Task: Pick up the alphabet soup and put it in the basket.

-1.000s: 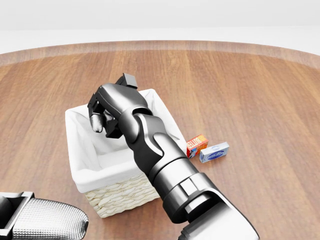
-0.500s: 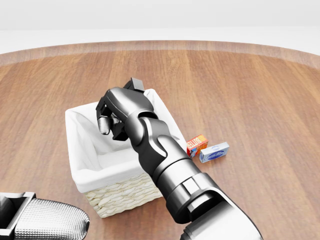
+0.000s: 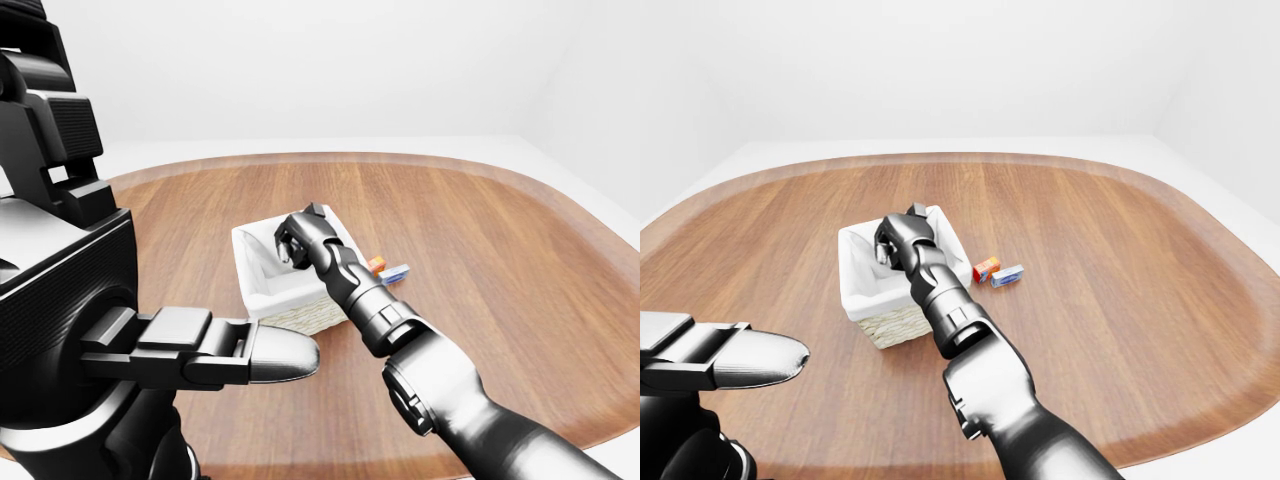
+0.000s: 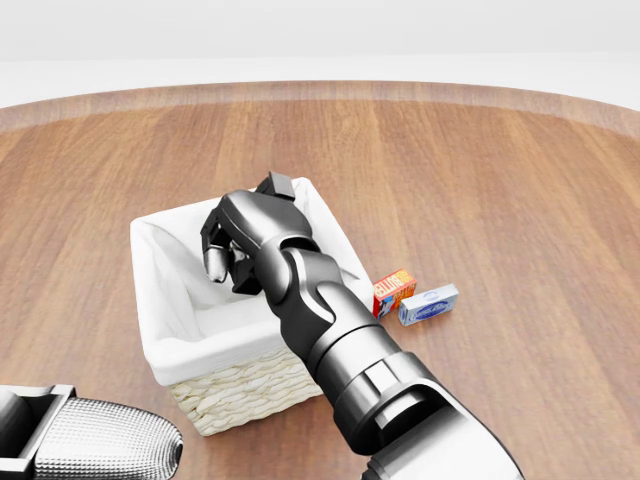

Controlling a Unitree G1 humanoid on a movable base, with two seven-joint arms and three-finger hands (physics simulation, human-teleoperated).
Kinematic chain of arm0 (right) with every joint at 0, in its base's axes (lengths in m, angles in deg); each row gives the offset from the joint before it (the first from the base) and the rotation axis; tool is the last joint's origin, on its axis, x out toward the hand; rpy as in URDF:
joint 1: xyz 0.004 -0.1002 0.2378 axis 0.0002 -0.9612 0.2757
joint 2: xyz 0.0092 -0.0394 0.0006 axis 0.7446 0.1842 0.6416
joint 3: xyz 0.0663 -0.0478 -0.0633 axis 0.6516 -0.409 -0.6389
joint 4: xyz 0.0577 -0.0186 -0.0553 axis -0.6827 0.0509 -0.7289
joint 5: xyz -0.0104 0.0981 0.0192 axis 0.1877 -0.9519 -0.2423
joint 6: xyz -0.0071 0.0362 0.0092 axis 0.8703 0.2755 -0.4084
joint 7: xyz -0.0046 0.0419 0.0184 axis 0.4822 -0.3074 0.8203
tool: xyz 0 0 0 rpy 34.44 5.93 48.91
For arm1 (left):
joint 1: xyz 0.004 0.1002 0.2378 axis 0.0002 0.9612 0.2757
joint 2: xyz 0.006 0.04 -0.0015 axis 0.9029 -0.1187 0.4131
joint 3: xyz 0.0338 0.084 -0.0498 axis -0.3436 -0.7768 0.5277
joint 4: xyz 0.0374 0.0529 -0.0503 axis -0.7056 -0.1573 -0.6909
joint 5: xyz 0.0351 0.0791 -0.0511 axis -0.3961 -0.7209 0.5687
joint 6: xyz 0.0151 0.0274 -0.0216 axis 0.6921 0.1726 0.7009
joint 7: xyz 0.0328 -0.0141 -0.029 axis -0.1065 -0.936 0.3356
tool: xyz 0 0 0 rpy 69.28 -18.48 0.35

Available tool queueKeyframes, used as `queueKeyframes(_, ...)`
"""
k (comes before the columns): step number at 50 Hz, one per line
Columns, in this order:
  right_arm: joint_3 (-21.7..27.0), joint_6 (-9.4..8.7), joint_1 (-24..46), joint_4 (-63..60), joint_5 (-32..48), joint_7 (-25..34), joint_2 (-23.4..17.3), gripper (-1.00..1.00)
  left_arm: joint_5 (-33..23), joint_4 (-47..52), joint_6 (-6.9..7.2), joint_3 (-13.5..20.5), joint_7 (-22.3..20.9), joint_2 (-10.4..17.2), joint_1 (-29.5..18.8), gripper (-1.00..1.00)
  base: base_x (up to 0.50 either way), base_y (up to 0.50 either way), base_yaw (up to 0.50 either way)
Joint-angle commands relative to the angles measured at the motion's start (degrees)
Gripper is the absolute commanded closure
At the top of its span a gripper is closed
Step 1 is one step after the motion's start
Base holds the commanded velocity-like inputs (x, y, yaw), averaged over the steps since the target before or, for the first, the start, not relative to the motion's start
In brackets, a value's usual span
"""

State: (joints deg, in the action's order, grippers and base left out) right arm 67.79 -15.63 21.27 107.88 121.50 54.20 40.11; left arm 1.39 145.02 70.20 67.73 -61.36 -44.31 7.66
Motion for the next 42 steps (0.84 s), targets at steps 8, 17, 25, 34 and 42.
queueKeyframes(8, 0.6, 0.0, 1.7, -0.1, -0.3, -1.0, -0.3, -1.0, -0.4, 0.0, 0.0, -0.2, -0.2, -0.1, -0.1, -1.0, 0.0, 0.0, 0.0)
queueKeyframes(17, 0.3, 0.0, 1.5, 0.3, 0.7, -2.2, -0.7, -1.0, -0.9, 0.0, 0.0, -0.3, -0.8, -0.5, 0.3, -1.0, 0.0, 0.0, 0.0)
queueKeyframes(25, 0.4, 0.0, 1.7, 0.5, 1.1, -2.5, -1.1, -1.0, -2.0, 0.0, 0.0, -0.6, -1.4, -1.0, 0.1, -1.0, 0.0, 0.0, 0.0)
queueKeyframes(34, 0.6, 0.0, 2.2, -0.1, 0.9, -2.5, -1.4, -1.0, -2.5, 0.0, 0.0, -0.6, -1.8, -1.3, 0.1, -1.0, 0.0, 0.0, 0.0)
queueKeyframes(42, 0.2, 0.0, 2.1, -0.2, 1.5, -2.1, -1.6, -1.0, -2.3, 0.0, 0.0, -0.4, -1.8, -1.2, -0.1, -1.0, 0.0, 0.0, 0.0)
